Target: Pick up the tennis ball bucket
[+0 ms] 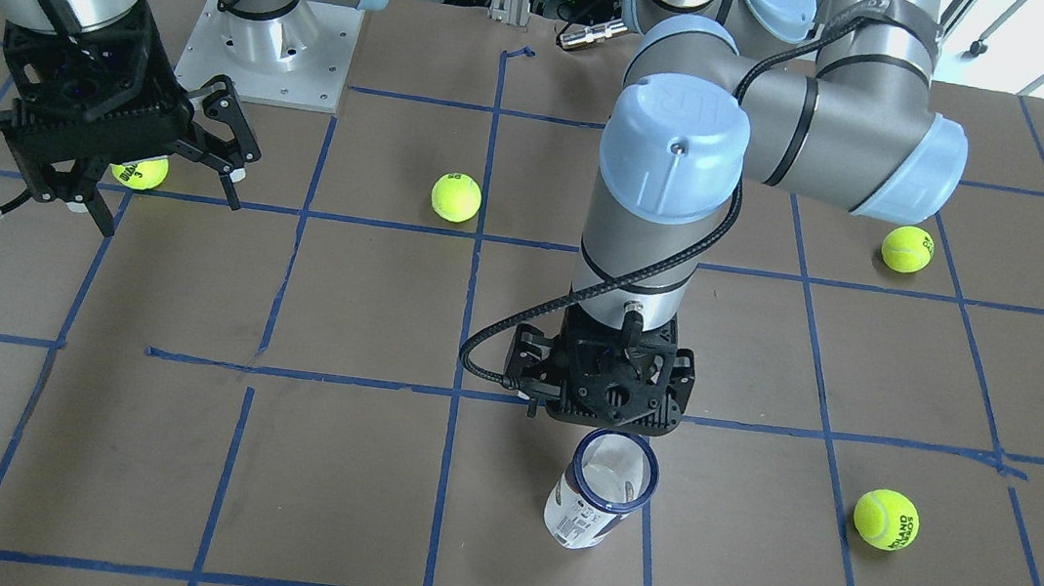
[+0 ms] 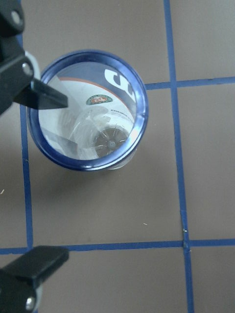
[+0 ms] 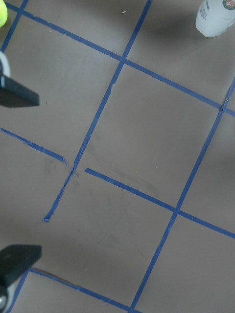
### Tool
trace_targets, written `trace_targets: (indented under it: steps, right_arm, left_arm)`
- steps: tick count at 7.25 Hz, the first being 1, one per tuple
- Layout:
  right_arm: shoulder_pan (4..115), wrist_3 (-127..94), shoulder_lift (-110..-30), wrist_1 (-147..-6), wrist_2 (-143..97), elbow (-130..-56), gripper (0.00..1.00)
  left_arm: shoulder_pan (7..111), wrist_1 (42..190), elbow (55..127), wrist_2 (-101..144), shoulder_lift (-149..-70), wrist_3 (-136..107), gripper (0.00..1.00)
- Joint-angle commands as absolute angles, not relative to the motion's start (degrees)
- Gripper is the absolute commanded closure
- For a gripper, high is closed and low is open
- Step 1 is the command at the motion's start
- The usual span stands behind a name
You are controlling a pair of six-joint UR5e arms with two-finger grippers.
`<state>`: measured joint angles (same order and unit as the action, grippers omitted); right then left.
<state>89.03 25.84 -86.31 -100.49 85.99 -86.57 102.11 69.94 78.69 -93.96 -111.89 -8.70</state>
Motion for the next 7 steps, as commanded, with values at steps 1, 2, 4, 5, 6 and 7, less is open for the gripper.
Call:
trace_targets:
  steps: [1, 2, 4, 5, 6, 7]
  right_arm:
    - [89.03, 25.84, -86.31, -100.46, 85.96, -86.57, 0.00]
    - [89.03, 25.84, -86.31, -100.37, 85.96, -86.57, 0.00]
    - [88.95, 25.84, -86.31, -100.46, 85.96, -86.57, 0.00]
    - [89.03, 25.84, -86.31, -100.37, 85.96, -86.57, 0.00]
    - [89.03, 25.75, -86.31, -100.37, 85.96, -86.57, 0.00]
    - [88.95, 25.84, -86.31, -100.37, 85.96, -86.57, 0.00]
  left_arm:
    - [101.17, 80.47, 75.15, -94.04, -107.60, -8.53, 0.00]
    - [99.16, 83.90, 75.49, -93.87, -105.40, -7.31, 0.00]
    - [91.53, 90.05, 76.29, -89.31, -101.18, 1.96, 0.00]
    - [88.97, 92.26, 77.25, -89.56, -98.55, 4.72, 0.00]
    - [86.86, 92.28, 79.17, -89.04, -96.00, 9.01, 0.00]
    - [85.53, 92.37, 82.93, -89.56, -93.45, 10.27, 0.00]
